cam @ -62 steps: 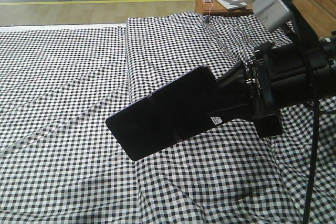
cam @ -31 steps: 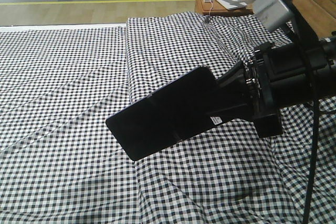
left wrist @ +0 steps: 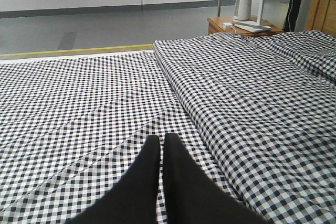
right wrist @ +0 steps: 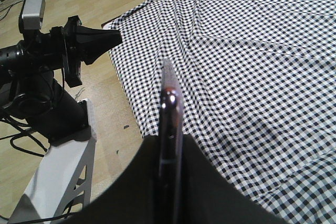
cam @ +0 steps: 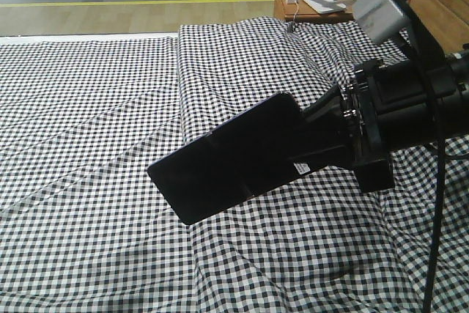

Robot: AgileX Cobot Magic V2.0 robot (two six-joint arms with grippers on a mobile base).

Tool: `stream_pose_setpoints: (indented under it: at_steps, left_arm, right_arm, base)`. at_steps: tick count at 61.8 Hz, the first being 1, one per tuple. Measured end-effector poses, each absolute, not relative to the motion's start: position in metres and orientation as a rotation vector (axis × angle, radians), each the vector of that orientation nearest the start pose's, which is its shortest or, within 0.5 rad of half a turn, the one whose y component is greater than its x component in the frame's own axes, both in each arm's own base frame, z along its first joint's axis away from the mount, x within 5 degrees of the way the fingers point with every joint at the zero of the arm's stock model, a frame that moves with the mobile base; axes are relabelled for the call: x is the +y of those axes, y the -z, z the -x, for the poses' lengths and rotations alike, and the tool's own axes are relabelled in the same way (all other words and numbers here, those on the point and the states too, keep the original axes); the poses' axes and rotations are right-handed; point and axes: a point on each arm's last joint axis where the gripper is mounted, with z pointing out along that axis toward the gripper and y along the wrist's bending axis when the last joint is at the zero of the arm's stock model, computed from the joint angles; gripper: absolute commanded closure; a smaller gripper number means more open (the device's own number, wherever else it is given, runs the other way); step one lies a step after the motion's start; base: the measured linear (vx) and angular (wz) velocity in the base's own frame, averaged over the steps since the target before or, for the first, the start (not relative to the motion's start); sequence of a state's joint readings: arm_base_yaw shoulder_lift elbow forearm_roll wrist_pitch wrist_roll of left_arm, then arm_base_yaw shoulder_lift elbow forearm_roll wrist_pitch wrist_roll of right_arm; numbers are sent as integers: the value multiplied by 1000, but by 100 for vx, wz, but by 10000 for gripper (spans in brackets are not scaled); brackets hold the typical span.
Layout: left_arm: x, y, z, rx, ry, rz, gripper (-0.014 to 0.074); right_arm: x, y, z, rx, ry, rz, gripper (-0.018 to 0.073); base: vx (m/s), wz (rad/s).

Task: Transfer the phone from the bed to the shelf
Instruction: 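Hold the phone raised in the right gripper while the base turns away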

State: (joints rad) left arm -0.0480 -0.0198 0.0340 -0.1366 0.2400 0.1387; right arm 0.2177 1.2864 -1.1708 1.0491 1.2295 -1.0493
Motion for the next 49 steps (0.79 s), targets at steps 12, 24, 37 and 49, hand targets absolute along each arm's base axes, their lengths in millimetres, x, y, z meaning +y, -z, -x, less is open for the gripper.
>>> stream_pose_setpoints:
  at_steps: [12,24,37,49]
  left_arm:
    - [-6,-181,-55,1735,59,-71,596]
    - [-6,-181,-55,1735,59,-71,596]
    - [-6,-181,-55,1735,59,-71,596]
    - [-6,-181,-55,1735,59,-71,596]
  right_arm:
    - [124,-376,-217,1952,-1039,1134,561]
    - [124,-376,-217,1952,-1039,1134,561]
    - [124,-376,-217,1952,-1039,1134,561]
    - [124,-376,-217,1952,-1039,1134,561]
  base:
    - [-2,8]
    - [-4,14]
    - [-4,15]
    - [-5,18]
